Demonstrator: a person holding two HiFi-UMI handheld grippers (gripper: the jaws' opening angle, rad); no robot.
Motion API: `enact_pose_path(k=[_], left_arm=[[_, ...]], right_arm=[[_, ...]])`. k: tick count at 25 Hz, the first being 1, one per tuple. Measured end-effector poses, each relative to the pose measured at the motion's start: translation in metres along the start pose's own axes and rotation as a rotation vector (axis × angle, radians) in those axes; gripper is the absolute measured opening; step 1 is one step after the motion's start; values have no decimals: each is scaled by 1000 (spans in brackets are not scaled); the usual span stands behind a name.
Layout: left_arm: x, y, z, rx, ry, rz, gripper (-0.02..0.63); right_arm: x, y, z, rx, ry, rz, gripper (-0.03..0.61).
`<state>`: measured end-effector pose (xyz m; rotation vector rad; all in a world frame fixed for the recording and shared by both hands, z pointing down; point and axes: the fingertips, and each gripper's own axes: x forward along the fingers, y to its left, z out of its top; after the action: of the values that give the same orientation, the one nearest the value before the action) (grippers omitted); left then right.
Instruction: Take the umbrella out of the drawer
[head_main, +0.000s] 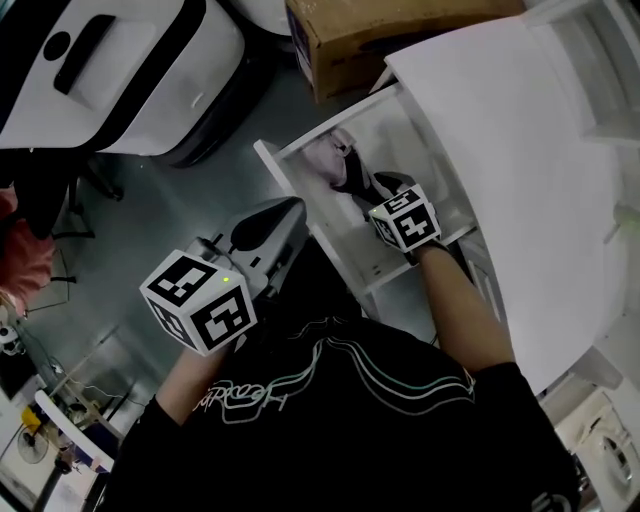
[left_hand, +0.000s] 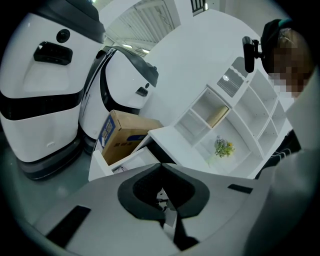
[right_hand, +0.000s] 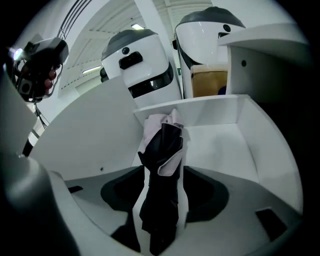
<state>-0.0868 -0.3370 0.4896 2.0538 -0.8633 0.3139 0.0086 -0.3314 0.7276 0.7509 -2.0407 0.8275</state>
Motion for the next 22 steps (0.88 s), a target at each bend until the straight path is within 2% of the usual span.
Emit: enact_pose_path(k=[10,14,22], left_arm=[[4,21,-6,-29,8,24,20],[-1,27,-5,-39,4,35,20],[-5,31,-4,-47,-15,44,20]], right_arm=[[37,-2,-11,-14,72,-31,233],[44,-2,-12,-18,98,-79,236],[49,-4,-16,-89,172,-180,236]])
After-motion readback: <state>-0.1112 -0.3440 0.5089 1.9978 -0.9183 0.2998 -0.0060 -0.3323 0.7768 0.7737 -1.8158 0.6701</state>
